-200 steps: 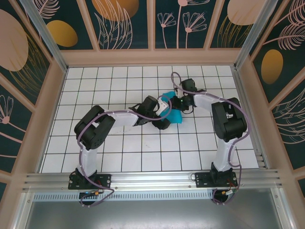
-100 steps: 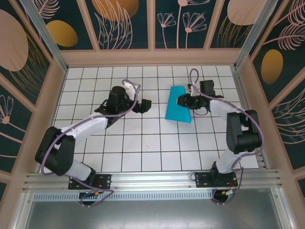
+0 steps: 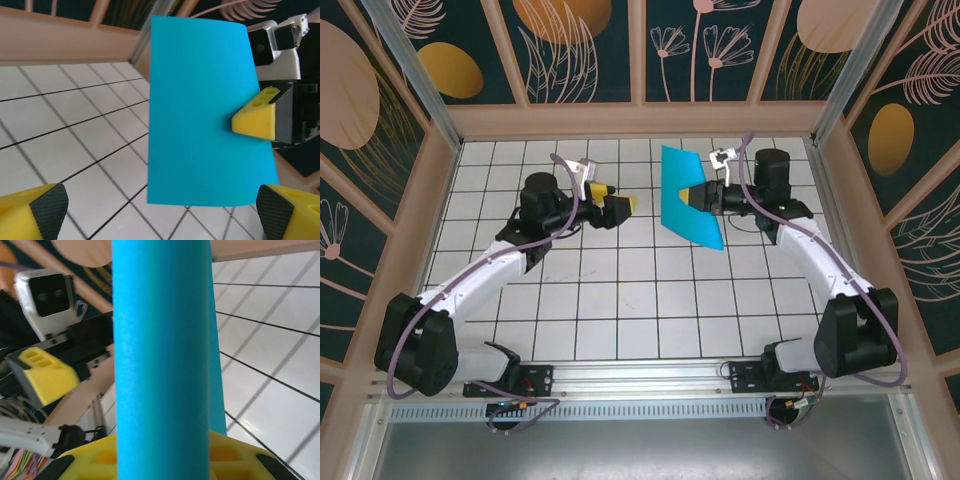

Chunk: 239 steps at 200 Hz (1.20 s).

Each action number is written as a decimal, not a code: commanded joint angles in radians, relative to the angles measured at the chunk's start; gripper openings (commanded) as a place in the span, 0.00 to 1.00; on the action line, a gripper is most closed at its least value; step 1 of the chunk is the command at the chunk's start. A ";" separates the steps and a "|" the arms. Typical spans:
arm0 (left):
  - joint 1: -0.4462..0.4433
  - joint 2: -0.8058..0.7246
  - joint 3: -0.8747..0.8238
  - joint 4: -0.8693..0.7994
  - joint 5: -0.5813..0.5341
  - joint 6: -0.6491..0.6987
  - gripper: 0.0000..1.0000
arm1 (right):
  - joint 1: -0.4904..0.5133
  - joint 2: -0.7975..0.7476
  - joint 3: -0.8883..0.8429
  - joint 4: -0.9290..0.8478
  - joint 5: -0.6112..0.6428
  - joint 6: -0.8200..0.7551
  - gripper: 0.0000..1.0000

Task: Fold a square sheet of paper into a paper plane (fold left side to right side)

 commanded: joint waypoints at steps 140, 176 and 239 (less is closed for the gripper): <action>0.000 0.028 0.032 0.214 0.370 -0.197 0.14 | 0.130 -0.037 0.132 0.005 -0.034 0.015 0.33; 0.000 0.050 -0.012 0.104 0.312 -0.184 0.03 | 0.076 -0.026 0.114 -0.094 0.093 0.006 0.64; 0.001 0.247 -0.126 -0.017 0.209 -0.244 0.00 | -0.032 0.080 0.032 -0.275 0.416 0.028 0.84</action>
